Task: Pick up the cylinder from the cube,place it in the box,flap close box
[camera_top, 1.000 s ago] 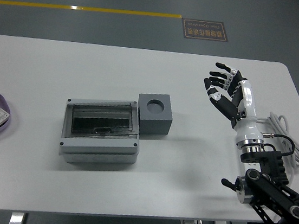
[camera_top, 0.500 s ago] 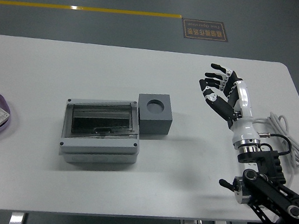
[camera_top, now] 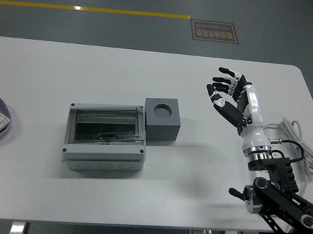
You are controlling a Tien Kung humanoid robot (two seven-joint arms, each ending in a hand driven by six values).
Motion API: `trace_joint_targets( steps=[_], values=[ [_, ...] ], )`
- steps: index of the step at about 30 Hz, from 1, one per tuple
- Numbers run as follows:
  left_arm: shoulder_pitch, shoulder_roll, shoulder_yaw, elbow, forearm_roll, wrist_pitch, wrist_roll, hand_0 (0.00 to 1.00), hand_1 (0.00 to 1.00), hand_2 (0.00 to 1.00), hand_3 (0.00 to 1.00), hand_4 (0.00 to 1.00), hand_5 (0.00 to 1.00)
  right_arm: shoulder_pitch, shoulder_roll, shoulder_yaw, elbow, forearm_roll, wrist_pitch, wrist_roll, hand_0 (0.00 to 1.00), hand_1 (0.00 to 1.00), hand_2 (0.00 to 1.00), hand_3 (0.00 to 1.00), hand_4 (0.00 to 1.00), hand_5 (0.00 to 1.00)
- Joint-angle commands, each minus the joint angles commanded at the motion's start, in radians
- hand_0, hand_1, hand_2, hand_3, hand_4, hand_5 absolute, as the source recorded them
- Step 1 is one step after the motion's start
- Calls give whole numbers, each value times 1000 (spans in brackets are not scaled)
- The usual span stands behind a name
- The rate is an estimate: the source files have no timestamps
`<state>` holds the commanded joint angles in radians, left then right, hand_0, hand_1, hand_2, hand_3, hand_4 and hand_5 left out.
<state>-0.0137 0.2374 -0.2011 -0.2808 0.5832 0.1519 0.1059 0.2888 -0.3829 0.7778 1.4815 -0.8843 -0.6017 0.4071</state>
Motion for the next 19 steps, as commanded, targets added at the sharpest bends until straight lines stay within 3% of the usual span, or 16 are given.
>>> trace_joint_targets(
  steps=[19],
  values=[
    [-2, -4, -3, -1, 4, -1, 2, 516, 554, 554, 594, 695, 103, -3, 1, -8, -2, 6, -2, 3, 632, 609, 604, 655, 783, 225]
  ],
)
